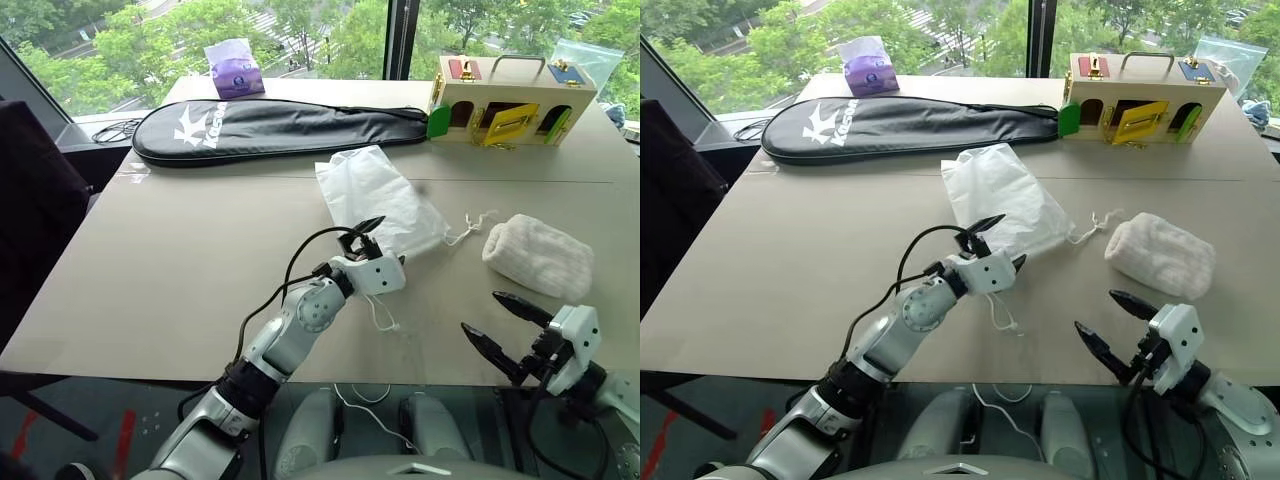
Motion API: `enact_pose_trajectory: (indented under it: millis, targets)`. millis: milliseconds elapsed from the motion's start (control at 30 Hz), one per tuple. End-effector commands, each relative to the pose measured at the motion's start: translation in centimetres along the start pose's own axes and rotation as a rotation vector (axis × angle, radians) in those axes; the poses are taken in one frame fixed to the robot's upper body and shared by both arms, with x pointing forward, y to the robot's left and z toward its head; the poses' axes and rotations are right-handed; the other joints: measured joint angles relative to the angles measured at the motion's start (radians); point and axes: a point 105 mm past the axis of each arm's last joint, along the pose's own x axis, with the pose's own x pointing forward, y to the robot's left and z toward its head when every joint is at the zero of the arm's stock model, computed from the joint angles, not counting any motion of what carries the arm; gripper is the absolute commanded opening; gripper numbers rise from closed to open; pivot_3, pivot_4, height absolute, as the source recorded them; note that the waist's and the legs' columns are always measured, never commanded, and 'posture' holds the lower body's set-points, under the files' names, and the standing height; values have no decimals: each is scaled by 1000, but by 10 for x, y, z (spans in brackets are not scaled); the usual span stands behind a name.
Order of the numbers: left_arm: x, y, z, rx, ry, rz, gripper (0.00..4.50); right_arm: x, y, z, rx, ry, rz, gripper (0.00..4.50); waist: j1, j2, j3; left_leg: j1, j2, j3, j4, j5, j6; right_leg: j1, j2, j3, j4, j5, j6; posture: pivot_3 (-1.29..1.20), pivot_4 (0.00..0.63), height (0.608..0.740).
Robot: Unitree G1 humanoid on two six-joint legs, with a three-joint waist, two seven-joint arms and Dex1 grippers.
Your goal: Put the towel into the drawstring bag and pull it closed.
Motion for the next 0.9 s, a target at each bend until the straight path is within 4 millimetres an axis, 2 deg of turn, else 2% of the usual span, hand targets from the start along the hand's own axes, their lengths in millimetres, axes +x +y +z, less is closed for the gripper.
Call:
enact_pose_trajectory:
  millis: [33,200,333,667,700,733,800,900]
  targets:
    - [3,2,8,48,-30,43,4498,-5,1,13,-27,-23,3,4402,0,0,0,0,0,0,0,0,0,0,0,0,0,0,0,0,150,740]
    - [6,-2,11,121,-22,74,4498,-8,0,14,-26,-9,7,4402,0,0,0,0,0,0,0,0,0,0,0,0,0,0,0,0,150,740]
    - [5,-1,4,135,27,99,4498,-9,-1,15,-26,-6,9,4402,0,0,0,0,0,0,0,0,0,0,0,0,0,0,0,0,150,740]
    - [2,19,-21,78,174,197,4498,-8,-2,15,-28,-3,6,4402,0,0,0,0,0,0,0,0,0,0,0,-1,0,0,0,0,150,740]
    - [3,19,-21,68,170,191,4091,-8,-2,14,-29,-4,4,4500,0,0,0,0,0,0,0,0,0,0,0,-1,0,0,0,0,150,740]
    - [4,18,-21,57,162,181,3940,-7,-3,14,-29,-5,2,4500,0,0,0,0,0,0,0,0,0,0,0,-1,0,0,0,0,150,740]
    - [5,19,-21,55,160,180,3246,-6,-3,13,-31,-9,-2,4500,0,0,0,0,0,0,1,0,0,0,0,-1,0,0,0,0,150,740]
    - [7,22,-24,56,171,187,1871,-5,-4,13,-32,-16,-7,4500,0,0,0,0,0,0,1,0,0,0,0,-1,0,0,0,0,150,740]
